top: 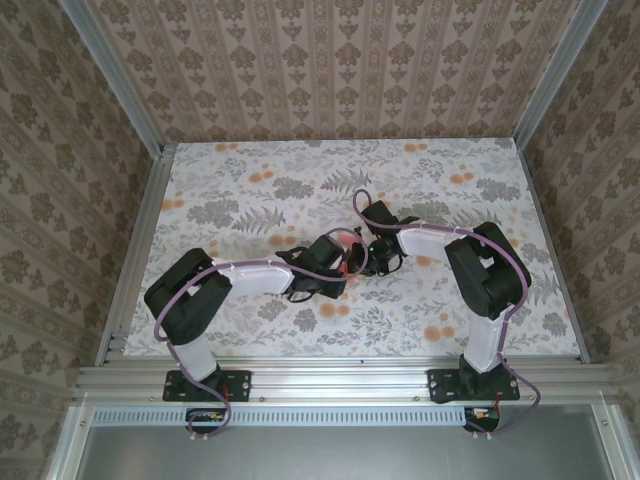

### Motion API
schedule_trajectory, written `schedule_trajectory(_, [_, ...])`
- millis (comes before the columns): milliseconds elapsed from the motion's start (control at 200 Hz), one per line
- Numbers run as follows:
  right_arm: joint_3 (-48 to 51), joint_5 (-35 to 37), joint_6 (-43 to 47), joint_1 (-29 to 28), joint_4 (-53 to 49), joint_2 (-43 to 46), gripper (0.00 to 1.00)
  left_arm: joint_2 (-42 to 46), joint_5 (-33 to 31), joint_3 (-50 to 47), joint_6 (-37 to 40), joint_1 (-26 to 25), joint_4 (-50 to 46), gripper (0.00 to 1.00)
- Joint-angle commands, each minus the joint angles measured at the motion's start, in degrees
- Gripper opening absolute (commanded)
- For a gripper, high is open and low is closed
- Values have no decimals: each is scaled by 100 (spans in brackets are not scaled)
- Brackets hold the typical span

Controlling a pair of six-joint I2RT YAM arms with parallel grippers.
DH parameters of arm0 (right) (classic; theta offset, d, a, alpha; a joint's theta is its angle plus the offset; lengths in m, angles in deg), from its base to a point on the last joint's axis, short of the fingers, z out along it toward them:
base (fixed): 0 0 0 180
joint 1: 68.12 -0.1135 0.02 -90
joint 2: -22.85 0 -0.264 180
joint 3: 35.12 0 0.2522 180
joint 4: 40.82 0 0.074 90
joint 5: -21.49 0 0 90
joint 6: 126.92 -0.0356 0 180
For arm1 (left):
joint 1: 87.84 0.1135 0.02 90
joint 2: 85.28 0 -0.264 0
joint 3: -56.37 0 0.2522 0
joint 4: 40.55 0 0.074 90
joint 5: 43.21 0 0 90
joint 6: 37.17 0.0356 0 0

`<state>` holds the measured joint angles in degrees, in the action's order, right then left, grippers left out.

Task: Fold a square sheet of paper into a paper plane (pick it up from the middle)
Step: Fourth fold the wing at the center of the table.

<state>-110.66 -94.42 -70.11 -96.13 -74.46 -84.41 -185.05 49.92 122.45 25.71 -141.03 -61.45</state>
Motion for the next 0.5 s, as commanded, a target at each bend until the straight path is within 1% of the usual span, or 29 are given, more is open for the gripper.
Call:
schedule_trajectory(0, [-27,-77,-13,14,-69,-67,9,10,-206,25,96,-19,-200,20])
schedule_trajectory(105, [-42,-85,4,15,-79,-79,8,-2,-287,63,95,-9,-235,19])
schedule_trajectory(185, [-36,-81,11,15,-96,-76,8,-9,-312,88,114,-12,-244,26])
schedule_trajectory(295, [-43,-85,14,15,-100,-76,8,9,-383,101,152,-17,-262,27])
schedule_trajectory(430, [-34,-90,14,15,-100,-67,8,-16,-430,156,198,-25,-344,27])
schedule_trajectory(495, [-27,-86,21,19,-104,-61,8,-30,-446,157,204,-18,-349,24])
